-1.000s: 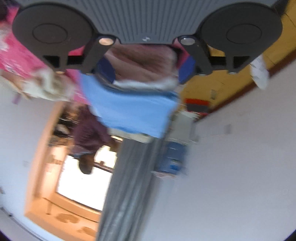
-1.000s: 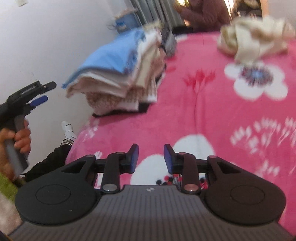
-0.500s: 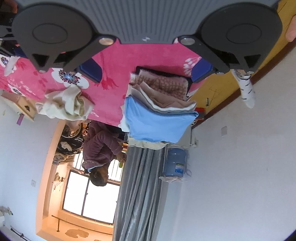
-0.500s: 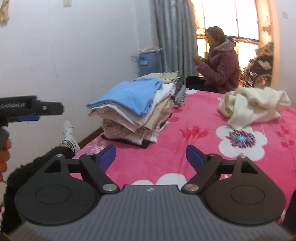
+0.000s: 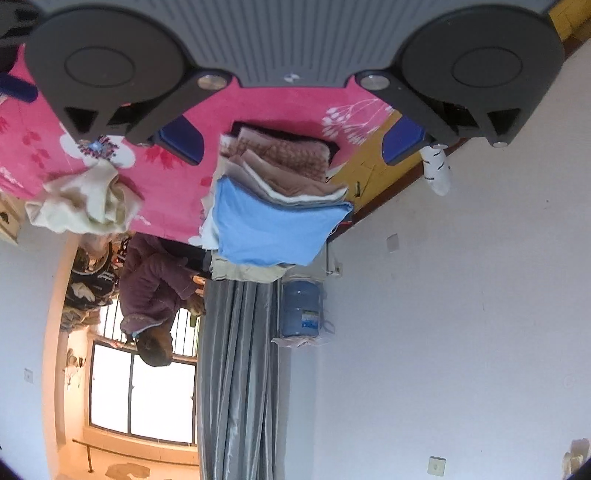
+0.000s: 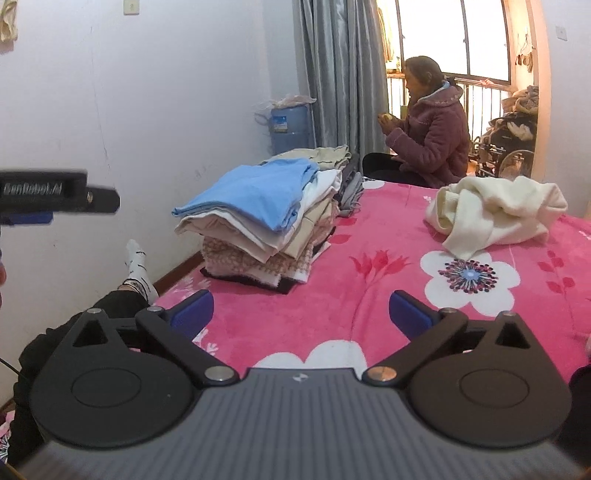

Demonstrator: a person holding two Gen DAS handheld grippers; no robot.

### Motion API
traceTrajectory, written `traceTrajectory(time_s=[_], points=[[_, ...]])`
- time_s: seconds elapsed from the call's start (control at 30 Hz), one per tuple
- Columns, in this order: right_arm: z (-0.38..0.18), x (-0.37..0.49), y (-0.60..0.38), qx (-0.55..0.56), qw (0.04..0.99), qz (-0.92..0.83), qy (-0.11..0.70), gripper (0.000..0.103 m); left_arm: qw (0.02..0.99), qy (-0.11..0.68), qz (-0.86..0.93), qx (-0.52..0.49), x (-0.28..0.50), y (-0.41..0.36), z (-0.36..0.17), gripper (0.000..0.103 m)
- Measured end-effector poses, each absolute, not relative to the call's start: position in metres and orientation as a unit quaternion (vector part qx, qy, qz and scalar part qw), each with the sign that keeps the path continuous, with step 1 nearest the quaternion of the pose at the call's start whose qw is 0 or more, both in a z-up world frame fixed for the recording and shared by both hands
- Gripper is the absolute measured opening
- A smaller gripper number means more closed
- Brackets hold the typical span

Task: Fold clothes

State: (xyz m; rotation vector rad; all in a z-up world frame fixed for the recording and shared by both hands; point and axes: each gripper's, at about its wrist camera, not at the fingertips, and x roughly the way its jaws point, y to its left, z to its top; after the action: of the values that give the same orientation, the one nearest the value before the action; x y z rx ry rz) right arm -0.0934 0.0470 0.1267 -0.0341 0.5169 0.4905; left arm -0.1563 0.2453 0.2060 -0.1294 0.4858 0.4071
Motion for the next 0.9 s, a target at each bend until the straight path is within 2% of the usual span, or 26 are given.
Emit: traceTrajectory(time_s=[0.33,0.63,0.8,0.9], points=[[0.130,-0.083,0.041,0.008,0.942,0.175,0.287,0.102,0.942,0.233,0.236,-0.041,-0.144,0.233,0.207,0.103],[0.132,-0.082,0.041,0.003,0.943,0.169,0.286,0.102,0.932,0.253,0.252,-0.054,-0.136,0.226,0.199,0.103],[0.136,-0.084,0.035,0.004,0.947,0.175,0.268,0.102,0.943,0.229,0.241,-0.028,-0.132,0.211,0.204,0.103],[0.131,-0.081,0.034,-0.004,0.949,0.153,0.276,0.102,0.942,0.240,0.231,-0.046,-0.122,0.215,0.198,0.103]])
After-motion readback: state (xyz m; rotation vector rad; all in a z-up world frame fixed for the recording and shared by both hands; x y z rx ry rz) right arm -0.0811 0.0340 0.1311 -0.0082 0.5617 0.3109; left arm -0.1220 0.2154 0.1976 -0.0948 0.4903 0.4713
